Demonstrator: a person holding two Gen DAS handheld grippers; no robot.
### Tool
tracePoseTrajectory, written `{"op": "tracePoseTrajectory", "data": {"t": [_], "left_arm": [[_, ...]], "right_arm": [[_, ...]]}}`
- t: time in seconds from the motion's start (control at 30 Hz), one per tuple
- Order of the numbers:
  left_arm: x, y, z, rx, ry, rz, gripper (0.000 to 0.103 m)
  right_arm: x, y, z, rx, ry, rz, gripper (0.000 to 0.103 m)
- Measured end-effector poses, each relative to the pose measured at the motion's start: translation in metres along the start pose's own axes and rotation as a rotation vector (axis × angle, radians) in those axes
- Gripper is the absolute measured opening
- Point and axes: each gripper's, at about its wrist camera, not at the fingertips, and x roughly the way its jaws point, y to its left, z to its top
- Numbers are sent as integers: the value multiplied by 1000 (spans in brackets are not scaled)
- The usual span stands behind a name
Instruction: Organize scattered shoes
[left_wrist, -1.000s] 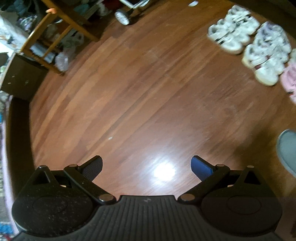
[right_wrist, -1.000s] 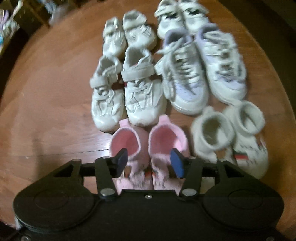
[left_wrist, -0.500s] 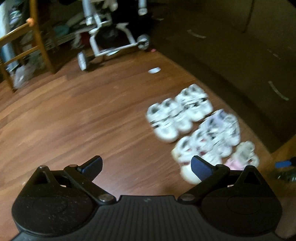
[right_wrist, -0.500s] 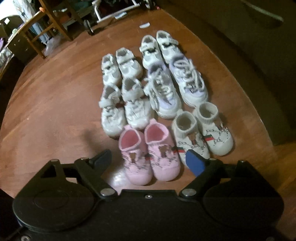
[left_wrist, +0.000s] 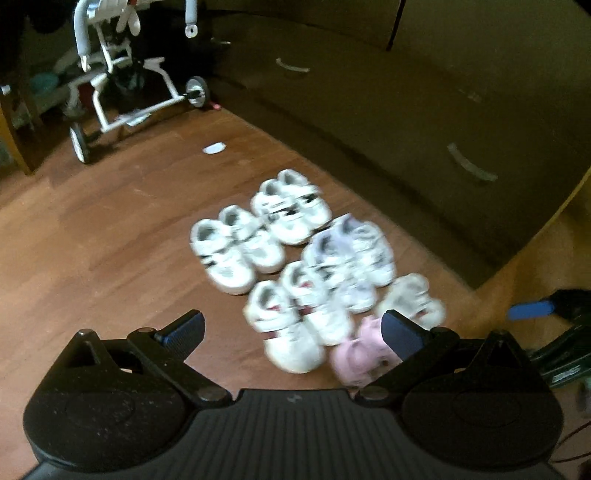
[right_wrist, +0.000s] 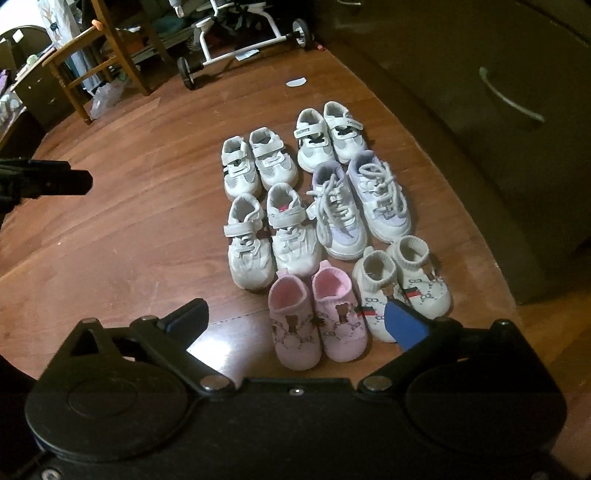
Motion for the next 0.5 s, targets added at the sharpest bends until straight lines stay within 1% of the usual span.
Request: {"op": "tracePoseTrajectory", "data": {"t": [0.07, 0.2, 0.27, 0.3, 0.37, 0.47, 0.5], "left_arm": [[-3, -6, -1, 38, -4, 12, 102], [-12, -15, -3, 65, -48, -33, 103], [-15, -21, -3, 106, -50, -27, 102], [-16, -23, -4, 124, -47, -11, 102], [-17, -24, -4, 132, -41, -10, 102], [-19, -21, -4, 101, -25, -57, 102], [-19, -21, -4, 101, -22, -58, 102]], "right_arm": [[-5, 1, 2, -4, -4, -17, 103], [-14, 3, 6, -12, -11, -50, 103], [-18, 6, 6, -17, -18, -64, 103], [-19, 8, 6, -23, -22, -71, 103], [-23, 10, 5, -33, -28, -83, 103], [-27, 13, 5, -41, -32, -88, 103], [-28, 15, 5, -47, -33, -92, 103]]}}
